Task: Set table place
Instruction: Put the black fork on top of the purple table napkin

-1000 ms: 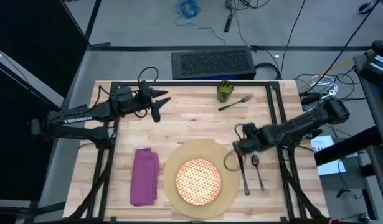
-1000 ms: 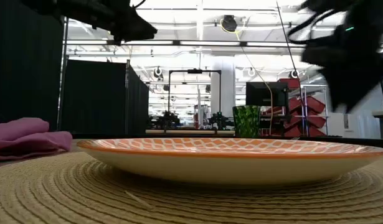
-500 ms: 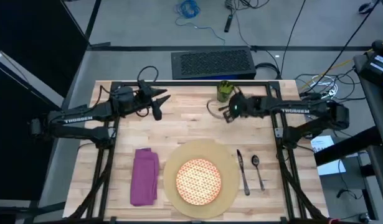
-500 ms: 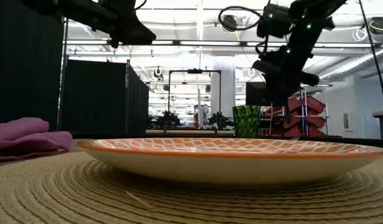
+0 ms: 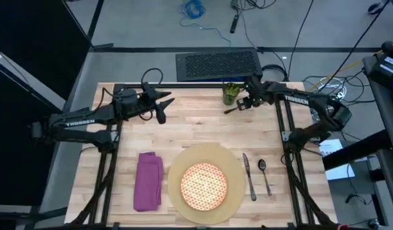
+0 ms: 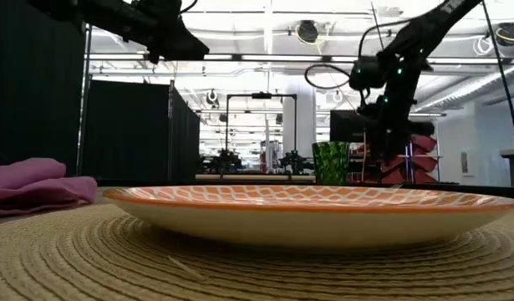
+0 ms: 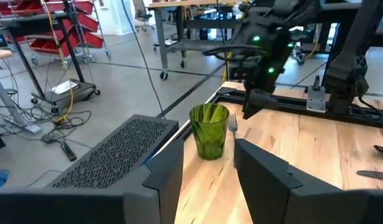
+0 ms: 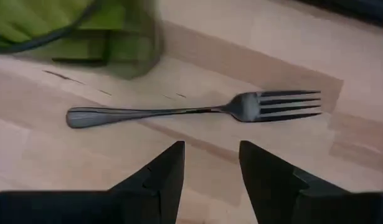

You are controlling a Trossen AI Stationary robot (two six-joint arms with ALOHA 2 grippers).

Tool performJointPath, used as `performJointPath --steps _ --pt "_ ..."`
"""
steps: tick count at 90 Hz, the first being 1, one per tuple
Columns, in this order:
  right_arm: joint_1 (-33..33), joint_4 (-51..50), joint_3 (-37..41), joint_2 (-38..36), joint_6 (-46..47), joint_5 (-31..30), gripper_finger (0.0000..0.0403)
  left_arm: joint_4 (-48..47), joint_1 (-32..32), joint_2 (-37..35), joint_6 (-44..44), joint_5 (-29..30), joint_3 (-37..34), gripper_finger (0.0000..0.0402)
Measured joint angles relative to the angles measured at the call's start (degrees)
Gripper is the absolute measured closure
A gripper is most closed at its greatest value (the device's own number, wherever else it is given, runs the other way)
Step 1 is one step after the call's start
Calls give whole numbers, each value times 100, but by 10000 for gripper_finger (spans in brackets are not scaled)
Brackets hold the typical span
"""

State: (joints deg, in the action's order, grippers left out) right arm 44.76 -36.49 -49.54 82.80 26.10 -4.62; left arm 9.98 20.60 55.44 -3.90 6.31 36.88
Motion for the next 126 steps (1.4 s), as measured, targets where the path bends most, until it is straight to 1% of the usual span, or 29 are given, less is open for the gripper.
performJointPath --steps 14,26,44,52,70,80,93,114,118,126 --pt "216 148 0 289 -124 69 261 1 0 0 -2 0 0 270" --pt "260 407 0 597 -127 348 261 2 0 0 -2 0 0 270" --pt "259 828 -6 927 20 350 261 1 2 0 11 0 0 270" --pt "257 856 -43 1003 141 315 261 2 0 0 7 0 0 270" --pt "259 1389 -48 1008 322 166 261 2 0 0 2 0 0 270" --pt "257 1361 -52 1008 317 196 265 2 0 0 2 -2 0 270" --pt "257 1230 -52 1008 193 318 296 2 0 0 0 -1 0 270" --pt "252 1228 -52 1004 -68 328 389 2 0 0 0 0 0 270" --pt "252 1229 -52 1004 -123 328 397 2 0 0 0 -1 0 270" --pt "252 1227 -52 1012 -144 328 400 1 1 0 0 -1 0 270"
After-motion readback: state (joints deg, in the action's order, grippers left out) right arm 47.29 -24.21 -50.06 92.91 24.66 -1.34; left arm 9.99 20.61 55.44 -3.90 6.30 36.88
